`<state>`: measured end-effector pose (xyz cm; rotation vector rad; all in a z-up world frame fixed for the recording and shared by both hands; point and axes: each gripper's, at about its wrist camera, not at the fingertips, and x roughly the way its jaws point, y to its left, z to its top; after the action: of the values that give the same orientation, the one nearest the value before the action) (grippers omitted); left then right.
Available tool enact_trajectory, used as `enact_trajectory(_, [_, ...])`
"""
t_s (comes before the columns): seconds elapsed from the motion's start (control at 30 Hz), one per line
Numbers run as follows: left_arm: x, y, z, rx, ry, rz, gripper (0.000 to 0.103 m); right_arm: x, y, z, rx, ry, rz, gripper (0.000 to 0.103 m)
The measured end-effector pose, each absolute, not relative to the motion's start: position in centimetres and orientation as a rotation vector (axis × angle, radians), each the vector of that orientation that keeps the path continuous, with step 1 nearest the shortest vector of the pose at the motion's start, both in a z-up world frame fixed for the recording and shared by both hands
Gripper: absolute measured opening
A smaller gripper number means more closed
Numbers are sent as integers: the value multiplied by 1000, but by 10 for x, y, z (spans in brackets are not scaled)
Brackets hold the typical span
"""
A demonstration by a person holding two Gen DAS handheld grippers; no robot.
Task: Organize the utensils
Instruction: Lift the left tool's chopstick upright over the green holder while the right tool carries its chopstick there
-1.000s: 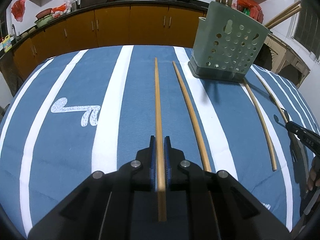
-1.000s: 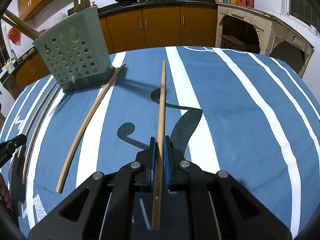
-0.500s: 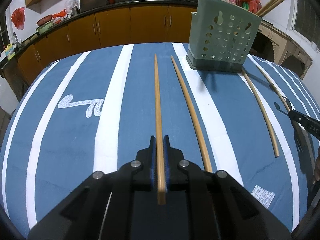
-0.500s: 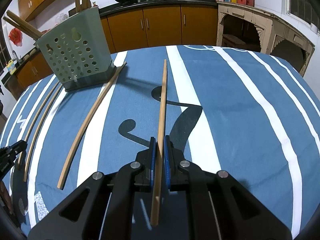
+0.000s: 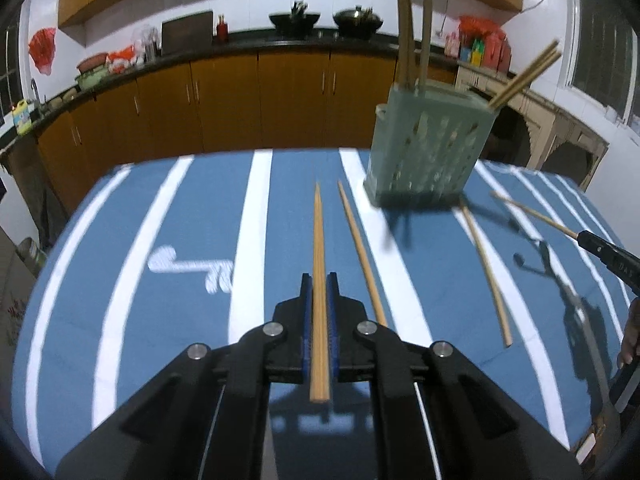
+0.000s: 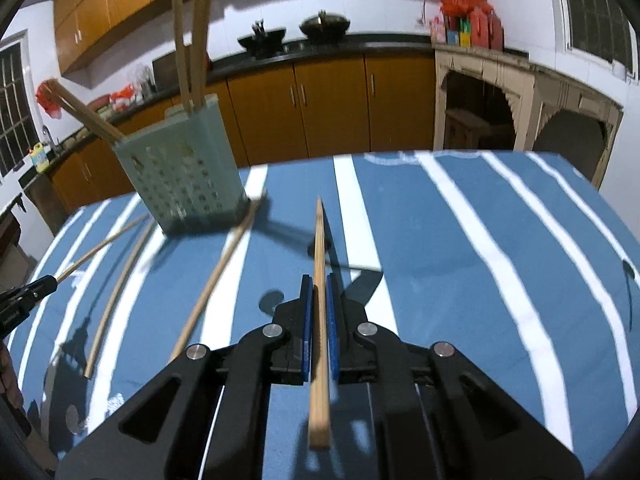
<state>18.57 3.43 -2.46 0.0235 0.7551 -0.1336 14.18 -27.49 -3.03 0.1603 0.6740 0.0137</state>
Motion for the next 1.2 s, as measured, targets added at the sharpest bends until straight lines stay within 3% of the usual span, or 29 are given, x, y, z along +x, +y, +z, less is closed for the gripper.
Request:
enact_trajectory(0.6, [172,43,48,-43,514,-159,8,131,-285,19,203,507,21,8])
enact_trajectory(1.2, [172,35,80,-45,452,-189,8,134,-276,60,197,414,85,7])
